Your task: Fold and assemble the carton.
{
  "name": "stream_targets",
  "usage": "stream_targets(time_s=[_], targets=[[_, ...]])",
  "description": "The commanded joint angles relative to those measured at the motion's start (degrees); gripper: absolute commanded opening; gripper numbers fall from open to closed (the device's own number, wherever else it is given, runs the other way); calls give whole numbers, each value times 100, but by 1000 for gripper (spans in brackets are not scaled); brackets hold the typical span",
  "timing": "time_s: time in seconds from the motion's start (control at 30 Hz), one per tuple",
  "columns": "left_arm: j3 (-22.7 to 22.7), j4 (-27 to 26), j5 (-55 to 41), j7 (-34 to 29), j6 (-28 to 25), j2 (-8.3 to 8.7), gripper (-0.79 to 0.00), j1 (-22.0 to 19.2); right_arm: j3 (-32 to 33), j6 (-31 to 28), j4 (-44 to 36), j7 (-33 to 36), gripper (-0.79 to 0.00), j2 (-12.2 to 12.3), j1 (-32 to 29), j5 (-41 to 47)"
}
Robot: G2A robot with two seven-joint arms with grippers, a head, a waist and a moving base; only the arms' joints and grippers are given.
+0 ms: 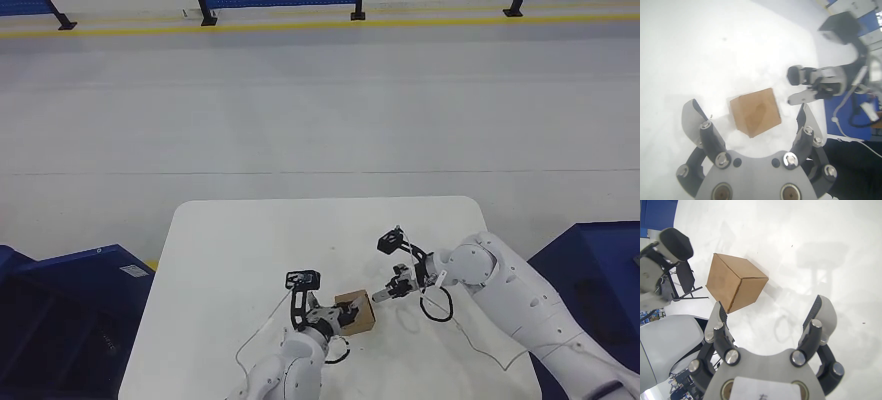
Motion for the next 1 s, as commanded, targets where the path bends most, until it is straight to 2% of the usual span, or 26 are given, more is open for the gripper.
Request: stream_targets(time_s=[0.0,0.17,0.23,0.27,0.33,0.5,0.6,0.7,0.97], targets=[[3,29,1,-10,143,-2,0,-7,0,0,0,0,0,0,0,0],[-11,85,-29,-18,148,-1,0,7,33,69,19,-108,0,-3,-16,67],[-116,114,-83,308,40,-4,0,-12,156,152,177,-137,0,-10,-98,681],[-86,118,60,450,-238,12,0,-7,241,135,299,-37,0,-3,-99,1020],[-146,65,146,277,-1037,84,0,14,380,127,528,209,0,8,-138,1676],[-728,-343,956,-887,-2834,369,0,34,642,370,1163,1060,0,18,-182,3224],[-1135,-423,687,-1274,-4097,509,0,84,750,492,1374,1112,0,22,-259,3638],[-1413,-270,372,-1745,-4962,604,0,-74,814,715,1418,1056,0,27,-349,3839],[-1469,-282,458,-1817,-5082,626,0,-132,814,715,1418,1056,0,27,-349,3839]])
